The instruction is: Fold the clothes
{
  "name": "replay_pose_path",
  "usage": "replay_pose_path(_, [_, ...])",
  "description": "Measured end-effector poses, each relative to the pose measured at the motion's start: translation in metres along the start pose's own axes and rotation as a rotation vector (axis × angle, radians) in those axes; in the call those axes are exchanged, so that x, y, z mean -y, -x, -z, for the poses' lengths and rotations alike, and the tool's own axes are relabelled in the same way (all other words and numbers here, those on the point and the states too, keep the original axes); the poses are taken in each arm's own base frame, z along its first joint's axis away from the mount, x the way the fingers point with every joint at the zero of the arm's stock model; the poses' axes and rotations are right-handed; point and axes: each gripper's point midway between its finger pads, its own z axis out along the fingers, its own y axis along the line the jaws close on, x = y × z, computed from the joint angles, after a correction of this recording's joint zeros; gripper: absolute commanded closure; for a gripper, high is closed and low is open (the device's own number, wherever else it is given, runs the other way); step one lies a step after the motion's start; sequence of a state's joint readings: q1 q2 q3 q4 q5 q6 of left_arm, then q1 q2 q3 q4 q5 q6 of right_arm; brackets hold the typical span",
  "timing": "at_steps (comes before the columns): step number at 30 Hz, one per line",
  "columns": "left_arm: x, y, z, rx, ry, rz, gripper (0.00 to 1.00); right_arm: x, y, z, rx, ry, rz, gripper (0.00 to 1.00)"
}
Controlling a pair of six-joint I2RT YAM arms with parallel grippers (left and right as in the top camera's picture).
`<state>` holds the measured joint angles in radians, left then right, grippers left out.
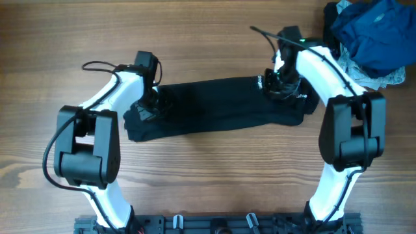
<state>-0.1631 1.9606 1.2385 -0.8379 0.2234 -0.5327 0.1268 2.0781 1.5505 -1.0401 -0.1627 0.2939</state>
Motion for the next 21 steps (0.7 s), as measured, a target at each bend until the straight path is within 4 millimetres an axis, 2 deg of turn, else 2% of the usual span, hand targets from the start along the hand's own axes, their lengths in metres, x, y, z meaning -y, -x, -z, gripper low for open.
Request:
replay_pose_path(3, [-0.014,0.008,0.004,-0.012,-0.023,0.037,0.96,0.024,0.006,-0.007,-0.018,-0.004,-0.052,0.82])
replay_pose_path(6, [-0.026,0.015,0.007,-0.013,-0.038,0.058,0.96,0.039,0.009,-0.009,-0.025,0.01,-0.089,0.83])
replay_pose_path(7, [-0.03,0.019,0.009,-0.008,-0.041,0.069,0.96,0.044,0.011,-0.008,-0.024,0.016,-0.095,0.87])
replay_pose_path(9, [-0.042,0.029,0.012,0.01,-0.047,0.085,0.96,0.054,0.015,-0.006,-0.015,0.03,-0.115,0.9])
replay_pose_path(11, [-0.05,0.033,0.014,0.018,-0.043,0.083,0.96,0.055,0.015,-0.006,-0.016,0.036,-0.116,0.89])
replay_pose_path(12, [-0.051,0.033,0.014,0.018,-0.04,0.08,0.96,0.055,0.015,-0.005,-0.019,0.037,-0.113,0.85])
replay_pose_path(14, [-0.056,0.034,0.021,0.035,-0.009,0.062,0.96,0.055,0.02,0.005,-0.004,0.045,-0.107,0.67])
replay_pose_path(15, [-0.057,0.033,0.026,0.045,-0.004,0.059,0.9,0.053,0.024,0.014,0.016,0.057,-0.103,0.42])
replay_pose_path(16, [-0.056,0.034,0.039,0.077,-0.001,0.051,0.72,0.052,0.028,0.029,0.053,0.073,-0.096,0.15])
replay_pose_path(17, [-0.054,0.036,0.055,0.119,-0.009,0.042,0.52,0.048,0.032,0.052,0.109,0.092,-0.082,0.0])
replay_pose_path(19, [-0.053,0.036,0.089,0.198,-0.026,0.029,0.35,0.038,0.032,0.103,0.23,0.13,-0.047,0.01])
replay_pose_path(21, [-0.06,0.037,0.105,0.233,-0.02,0.05,0.3,0.031,0.027,0.142,0.318,0.151,-0.022,0.0])
